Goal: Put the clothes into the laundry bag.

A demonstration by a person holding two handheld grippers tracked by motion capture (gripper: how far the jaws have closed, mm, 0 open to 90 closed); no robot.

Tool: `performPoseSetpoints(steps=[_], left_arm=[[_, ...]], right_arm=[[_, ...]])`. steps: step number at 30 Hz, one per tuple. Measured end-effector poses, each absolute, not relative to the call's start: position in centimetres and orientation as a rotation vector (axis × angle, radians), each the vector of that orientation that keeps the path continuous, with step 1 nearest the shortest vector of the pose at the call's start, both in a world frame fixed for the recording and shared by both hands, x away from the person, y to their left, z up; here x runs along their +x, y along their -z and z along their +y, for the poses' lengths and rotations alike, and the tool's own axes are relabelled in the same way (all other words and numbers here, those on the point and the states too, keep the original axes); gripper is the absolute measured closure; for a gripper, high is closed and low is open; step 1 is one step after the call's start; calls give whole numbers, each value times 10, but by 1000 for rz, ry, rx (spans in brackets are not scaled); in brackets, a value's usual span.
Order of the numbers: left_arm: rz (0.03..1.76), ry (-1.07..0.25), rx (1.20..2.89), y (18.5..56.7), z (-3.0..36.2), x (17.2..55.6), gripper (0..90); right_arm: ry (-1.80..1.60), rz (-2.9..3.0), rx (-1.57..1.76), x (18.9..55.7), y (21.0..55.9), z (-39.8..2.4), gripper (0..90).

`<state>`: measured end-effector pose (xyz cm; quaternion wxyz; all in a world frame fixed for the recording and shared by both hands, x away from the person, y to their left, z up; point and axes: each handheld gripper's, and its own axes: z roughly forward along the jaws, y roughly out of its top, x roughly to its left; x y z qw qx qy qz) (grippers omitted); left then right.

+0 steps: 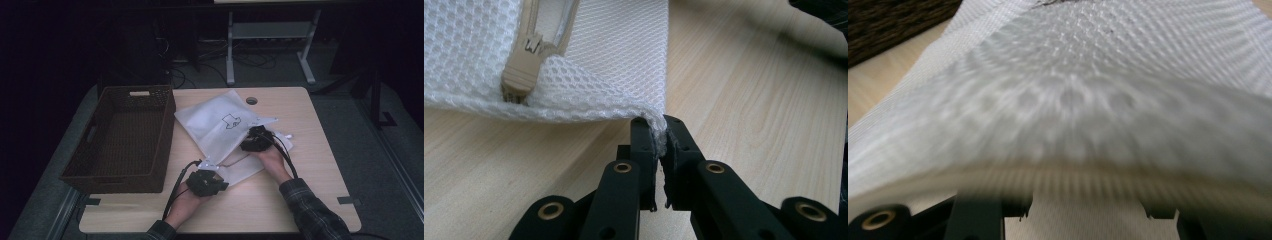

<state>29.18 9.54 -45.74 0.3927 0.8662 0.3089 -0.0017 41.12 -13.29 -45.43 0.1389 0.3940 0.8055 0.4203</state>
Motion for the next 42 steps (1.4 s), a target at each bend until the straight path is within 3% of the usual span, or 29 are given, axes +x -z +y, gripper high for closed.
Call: performPoseSetpoints(steps=[22, 42], left_arm=[[788, 3, 2196, 458, 96, 292, 841], [788, 4, 2200, 458, 96, 293, 841]], right_arm=[[-1171, 2398, 1065, 369, 434, -199, 405], [-1173, 2299, 1247, 395, 450, -273, 383]])
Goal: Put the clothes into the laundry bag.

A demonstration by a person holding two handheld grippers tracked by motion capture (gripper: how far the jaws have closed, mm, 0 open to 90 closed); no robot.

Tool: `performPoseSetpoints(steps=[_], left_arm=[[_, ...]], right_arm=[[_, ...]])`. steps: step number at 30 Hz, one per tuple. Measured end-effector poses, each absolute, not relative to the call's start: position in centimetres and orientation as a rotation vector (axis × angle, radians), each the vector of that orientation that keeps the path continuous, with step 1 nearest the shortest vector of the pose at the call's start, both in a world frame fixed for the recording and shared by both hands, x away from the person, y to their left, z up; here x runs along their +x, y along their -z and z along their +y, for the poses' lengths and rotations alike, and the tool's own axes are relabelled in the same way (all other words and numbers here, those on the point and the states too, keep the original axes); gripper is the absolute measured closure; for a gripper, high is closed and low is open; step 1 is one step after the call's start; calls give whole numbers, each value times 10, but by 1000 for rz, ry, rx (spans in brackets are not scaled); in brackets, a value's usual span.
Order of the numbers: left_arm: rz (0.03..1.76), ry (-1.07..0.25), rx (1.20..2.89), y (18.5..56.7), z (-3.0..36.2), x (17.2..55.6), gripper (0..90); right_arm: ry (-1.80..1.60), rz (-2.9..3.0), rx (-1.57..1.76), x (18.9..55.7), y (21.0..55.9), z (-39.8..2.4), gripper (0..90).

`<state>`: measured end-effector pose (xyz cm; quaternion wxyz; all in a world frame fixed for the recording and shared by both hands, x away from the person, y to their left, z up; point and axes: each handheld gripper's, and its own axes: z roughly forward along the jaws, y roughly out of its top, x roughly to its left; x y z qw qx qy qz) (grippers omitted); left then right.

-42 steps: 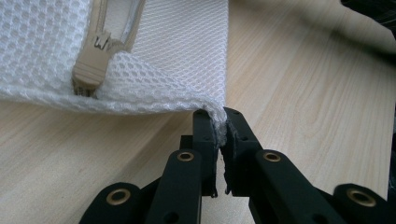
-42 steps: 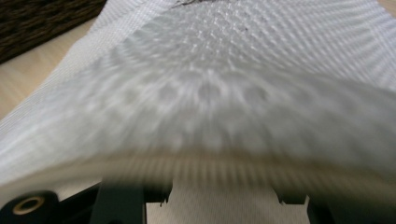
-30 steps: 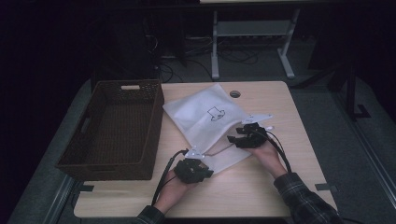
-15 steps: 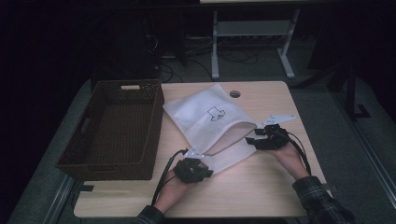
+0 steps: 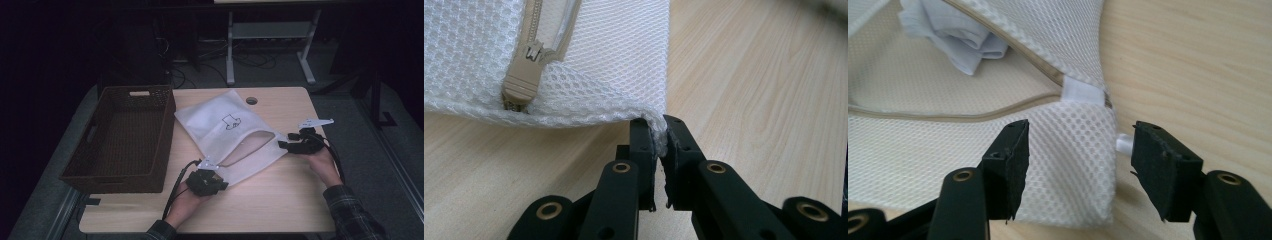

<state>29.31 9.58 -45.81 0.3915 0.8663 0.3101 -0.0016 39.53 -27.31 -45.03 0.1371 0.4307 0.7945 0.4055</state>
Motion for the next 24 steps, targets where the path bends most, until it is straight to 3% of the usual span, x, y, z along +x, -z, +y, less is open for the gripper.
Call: performPoseSetpoints(steps=[6, 13, 24], left_arm=[[788, 8, 2201, 459, 96, 293, 841], [789, 9, 2201, 459, 96, 294, 841], [797, -6, 2191, 458, 97, 294, 841]], right_arm=[[-1211, 2336, 1243, 405, 466, -272, 375], [-1243, 2360, 1232, 409, 473, -268, 447], [-1250, 2397, 1221, 408, 476, -269, 770]])
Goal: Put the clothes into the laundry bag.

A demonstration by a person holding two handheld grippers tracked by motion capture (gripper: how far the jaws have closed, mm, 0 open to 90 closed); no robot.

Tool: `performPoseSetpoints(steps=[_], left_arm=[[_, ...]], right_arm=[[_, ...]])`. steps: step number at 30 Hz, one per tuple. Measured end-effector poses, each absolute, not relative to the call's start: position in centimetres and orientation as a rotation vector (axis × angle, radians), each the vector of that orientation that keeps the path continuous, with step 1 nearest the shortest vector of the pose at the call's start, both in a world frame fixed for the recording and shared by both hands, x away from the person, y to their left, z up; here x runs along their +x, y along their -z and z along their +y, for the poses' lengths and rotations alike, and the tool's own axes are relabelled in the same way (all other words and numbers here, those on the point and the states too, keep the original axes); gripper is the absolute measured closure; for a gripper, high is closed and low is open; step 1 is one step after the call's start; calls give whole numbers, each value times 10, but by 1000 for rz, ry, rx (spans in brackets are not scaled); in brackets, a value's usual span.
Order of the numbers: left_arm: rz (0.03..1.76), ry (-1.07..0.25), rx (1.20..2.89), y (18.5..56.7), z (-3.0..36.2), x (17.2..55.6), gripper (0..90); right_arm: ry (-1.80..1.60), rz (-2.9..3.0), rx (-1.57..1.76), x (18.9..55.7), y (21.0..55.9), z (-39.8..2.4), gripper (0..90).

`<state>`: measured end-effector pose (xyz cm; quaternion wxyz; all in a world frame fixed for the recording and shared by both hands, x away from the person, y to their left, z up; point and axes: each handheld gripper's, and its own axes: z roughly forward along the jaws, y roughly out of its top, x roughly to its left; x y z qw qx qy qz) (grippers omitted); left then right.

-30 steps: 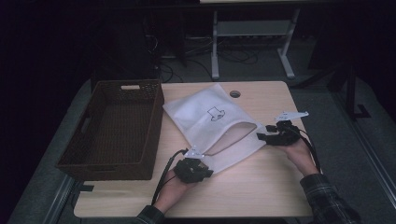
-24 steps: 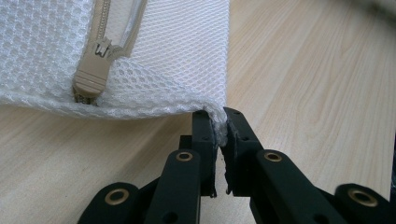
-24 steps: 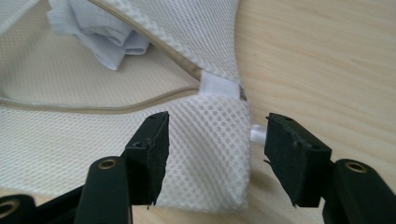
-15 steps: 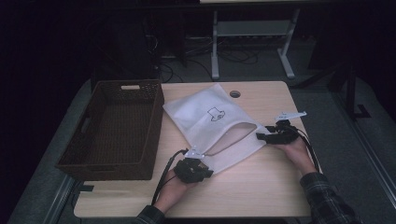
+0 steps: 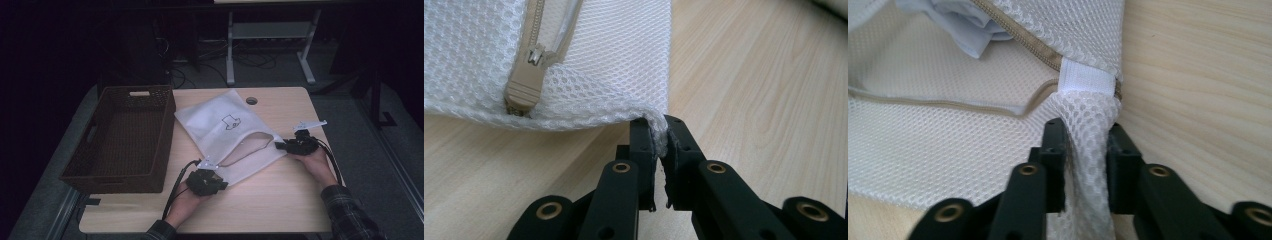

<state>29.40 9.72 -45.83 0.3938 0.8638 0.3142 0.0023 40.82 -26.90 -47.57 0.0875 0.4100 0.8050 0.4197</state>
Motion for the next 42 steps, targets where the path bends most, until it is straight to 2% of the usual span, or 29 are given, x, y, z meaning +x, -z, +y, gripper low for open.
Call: performPoseSetpoints(steps=[3, 16, 32, 35, 42], left_arm=[[802, -25, 2188, 457, 100, 295, 841], [862, -99, 2166, 453, 116, 305, 841], [923, -110, 2210, 455, 129, 312, 841], [914, -109, 2216, 455, 128, 311, 827], [880, -107, 2197, 441, 131, 306, 673]], right_arm=[[-1224, 2406, 1203, 407, 475, -266, 798], [-1123, 2398, 1273, 378, 461, -266, 798], [-1045, 2412, 1249, 317, 452, -258, 786], [-1027, 2407, 1233, 312, 451, -260, 730], [-1047, 2369, 1240, 313, 444, -273, 384]])
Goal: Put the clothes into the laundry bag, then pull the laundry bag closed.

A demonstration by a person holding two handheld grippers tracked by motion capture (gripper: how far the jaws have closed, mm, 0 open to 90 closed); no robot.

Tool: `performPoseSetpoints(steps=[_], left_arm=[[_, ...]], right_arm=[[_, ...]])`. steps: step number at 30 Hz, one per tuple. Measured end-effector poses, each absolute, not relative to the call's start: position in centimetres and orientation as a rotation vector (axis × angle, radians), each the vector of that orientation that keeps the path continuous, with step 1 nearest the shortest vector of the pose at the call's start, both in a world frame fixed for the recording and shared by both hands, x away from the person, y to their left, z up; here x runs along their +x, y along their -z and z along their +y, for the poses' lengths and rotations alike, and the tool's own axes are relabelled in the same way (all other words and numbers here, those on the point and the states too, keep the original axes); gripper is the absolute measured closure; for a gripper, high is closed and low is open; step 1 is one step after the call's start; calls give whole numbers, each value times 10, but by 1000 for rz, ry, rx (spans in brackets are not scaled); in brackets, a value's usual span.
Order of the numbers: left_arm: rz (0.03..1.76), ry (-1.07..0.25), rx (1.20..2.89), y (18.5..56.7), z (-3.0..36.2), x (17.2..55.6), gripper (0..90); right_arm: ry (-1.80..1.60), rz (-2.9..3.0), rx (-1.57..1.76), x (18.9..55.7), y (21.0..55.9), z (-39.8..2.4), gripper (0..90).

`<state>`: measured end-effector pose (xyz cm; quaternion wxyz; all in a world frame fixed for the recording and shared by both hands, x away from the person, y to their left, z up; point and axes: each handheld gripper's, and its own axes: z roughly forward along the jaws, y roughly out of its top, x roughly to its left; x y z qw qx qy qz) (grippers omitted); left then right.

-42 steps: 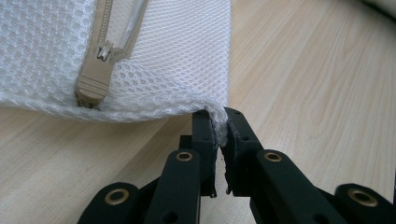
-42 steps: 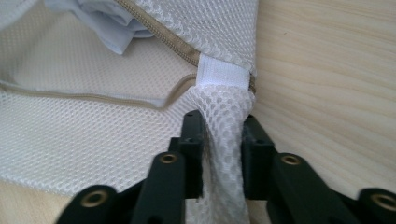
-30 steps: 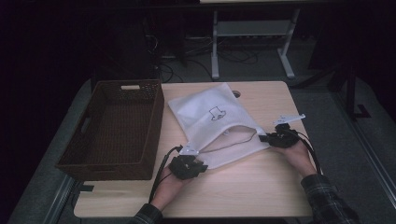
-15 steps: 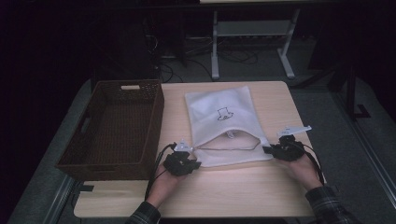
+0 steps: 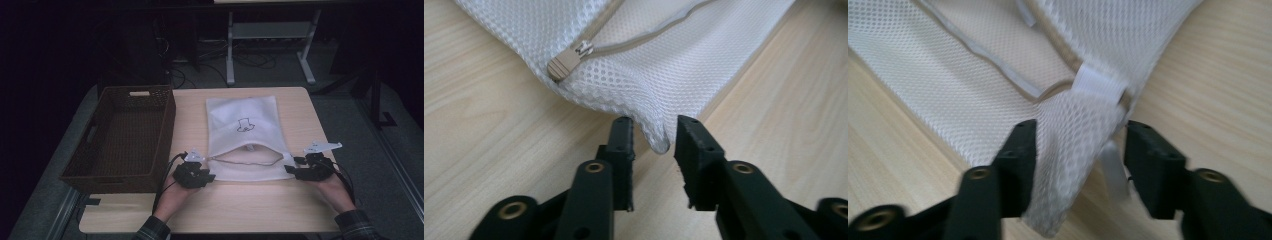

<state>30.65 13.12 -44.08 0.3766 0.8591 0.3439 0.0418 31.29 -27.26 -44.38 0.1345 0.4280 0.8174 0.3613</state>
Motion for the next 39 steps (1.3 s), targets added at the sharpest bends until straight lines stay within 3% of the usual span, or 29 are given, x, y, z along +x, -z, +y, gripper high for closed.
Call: performPoseSetpoints(steps=[3, 7, 13, 20, 23, 39], left_arm=[[856, -99, 2197, 434, 133, 306, 608], [827, -111, 2174, 424, 133, 308, 569], [793, -146, 2167, 415, 121, 322, 590], [778, -151, 2124, 406, 107, 340, 810], [776, -162, 2105, 403, 102, 349, 862], [753, -150, 2110, 409, 69, 389, 889]], right_arm=[[-1073, 2353, 1244, 315, 436, -279, 330], [-1164, 2356, 1208, 317, 428, -282, 332], [-1222, 2423, 1078, 323, 419, -264, 496], [-1290, 2417, 1059, 337, 410, -253, 818], [-1293, 2410, 1065, 344, 410, -248, 889], [-1330, 2401, 1025, 378, 414, -225, 891]])
